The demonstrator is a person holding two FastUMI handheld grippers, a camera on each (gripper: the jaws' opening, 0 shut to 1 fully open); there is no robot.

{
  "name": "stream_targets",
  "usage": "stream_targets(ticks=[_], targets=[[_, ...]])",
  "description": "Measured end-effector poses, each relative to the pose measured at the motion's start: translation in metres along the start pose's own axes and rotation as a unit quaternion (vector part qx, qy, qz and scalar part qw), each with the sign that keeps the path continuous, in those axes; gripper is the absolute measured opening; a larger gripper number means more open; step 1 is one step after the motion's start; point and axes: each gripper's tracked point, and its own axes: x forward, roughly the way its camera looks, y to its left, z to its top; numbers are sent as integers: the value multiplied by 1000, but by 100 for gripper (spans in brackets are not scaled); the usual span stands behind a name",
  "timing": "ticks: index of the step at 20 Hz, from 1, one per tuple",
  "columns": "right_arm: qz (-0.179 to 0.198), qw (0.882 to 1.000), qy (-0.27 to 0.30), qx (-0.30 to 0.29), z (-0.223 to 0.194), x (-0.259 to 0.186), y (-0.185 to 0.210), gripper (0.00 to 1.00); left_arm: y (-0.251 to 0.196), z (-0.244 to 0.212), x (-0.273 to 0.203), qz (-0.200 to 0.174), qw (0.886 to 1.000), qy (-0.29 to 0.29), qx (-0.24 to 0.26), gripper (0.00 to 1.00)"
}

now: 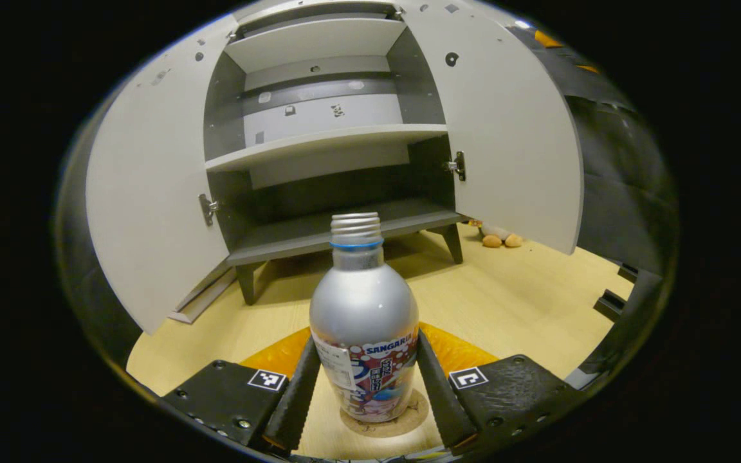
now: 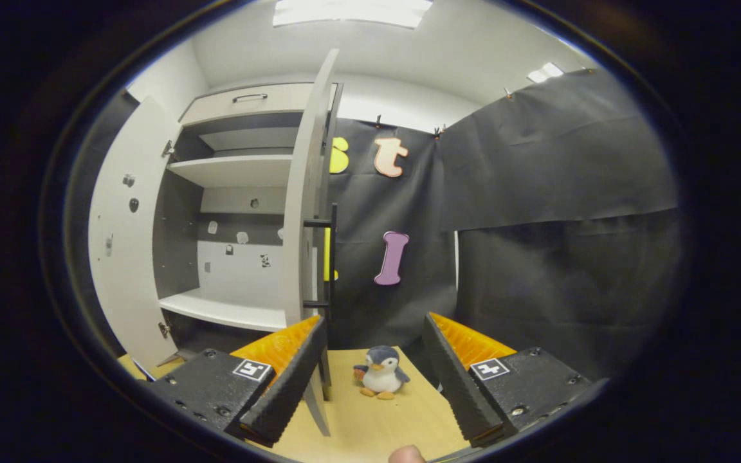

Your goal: Grasp the bottle in the cabinet with the left hand and place it on the coaster, then close the right door with the right hand and the left door with the left hand.

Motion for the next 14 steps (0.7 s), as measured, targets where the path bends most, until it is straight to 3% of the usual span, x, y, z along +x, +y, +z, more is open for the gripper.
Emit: stream_targets(ticks=[14], targets=[[-3, 1000, 7, 10, -9, 3, 1, 98, 7, -22, -1, 7, 999, 32, -16, 81]])
